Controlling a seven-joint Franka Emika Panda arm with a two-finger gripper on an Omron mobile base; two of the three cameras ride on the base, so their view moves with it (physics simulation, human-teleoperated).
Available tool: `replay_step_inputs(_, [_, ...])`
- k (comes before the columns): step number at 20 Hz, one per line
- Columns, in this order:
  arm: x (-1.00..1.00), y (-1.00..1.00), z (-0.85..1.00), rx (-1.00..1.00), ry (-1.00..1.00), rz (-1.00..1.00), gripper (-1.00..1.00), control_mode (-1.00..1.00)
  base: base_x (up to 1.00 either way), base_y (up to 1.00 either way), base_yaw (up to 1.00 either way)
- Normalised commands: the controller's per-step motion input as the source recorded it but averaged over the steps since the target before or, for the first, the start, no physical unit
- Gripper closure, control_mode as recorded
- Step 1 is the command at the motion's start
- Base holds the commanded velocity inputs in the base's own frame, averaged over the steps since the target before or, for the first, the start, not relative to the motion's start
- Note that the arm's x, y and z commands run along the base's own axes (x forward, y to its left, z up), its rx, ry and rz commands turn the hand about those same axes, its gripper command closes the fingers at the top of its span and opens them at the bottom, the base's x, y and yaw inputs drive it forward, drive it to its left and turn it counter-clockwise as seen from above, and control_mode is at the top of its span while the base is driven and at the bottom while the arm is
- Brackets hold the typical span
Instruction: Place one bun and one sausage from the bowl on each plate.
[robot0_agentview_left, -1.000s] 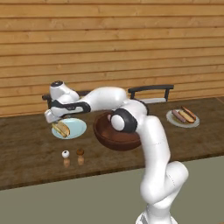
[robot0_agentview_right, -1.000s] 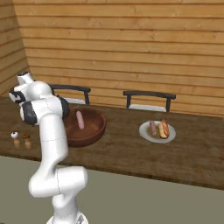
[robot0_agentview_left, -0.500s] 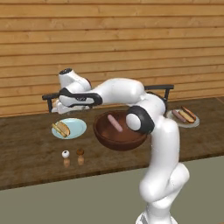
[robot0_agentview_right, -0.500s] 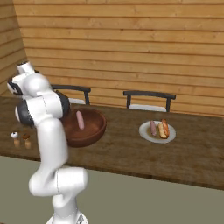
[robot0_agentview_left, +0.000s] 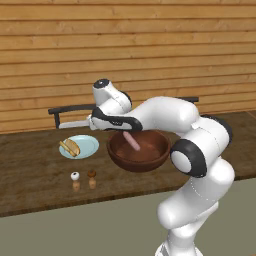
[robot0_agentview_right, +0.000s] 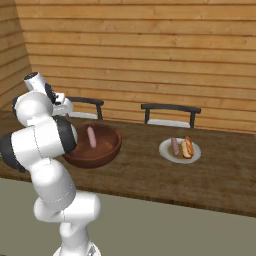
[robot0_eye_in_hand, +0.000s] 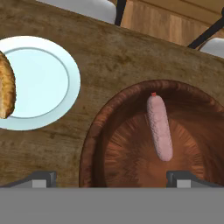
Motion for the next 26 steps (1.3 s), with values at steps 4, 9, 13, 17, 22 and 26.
replay_step_inputs(4, [-0.01, -0.90, 0.18, 0.00, -0.01, 0.00, -1.00, -1.00, 0.00, 0.00, 0.00])
replay_step_inputs(9, [0.02, -0.66, 0.03, 0.00, 0.14, 0.00, -1.00, -1.00, 0.00, 0.00, 0.00])
replay_step_inputs(13, [0.16, -0.69, -0.45, 0.00, 0.04, 0.00, -1.00, -1.00, 0.00, 0.00, 0.00])
replay_step_inputs(17, [0.00, -0.24, -0.41, 0.01, 0.00, 0.01, -1.00, -1.00, 0.00, 0.00, 0.00])
replay_step_inputs(22, [0.00, 0.08, -0.35, 0.00, 0.04, 0.07, -1.00, -1.00, 0.00, 0.00, 0.00])
replay_step_inputs(26, [0.13, 0.01, -0.46, 0.00, 0.00, 0.03, -1.00, -1.00, 0.00, 0.00, 0.00])
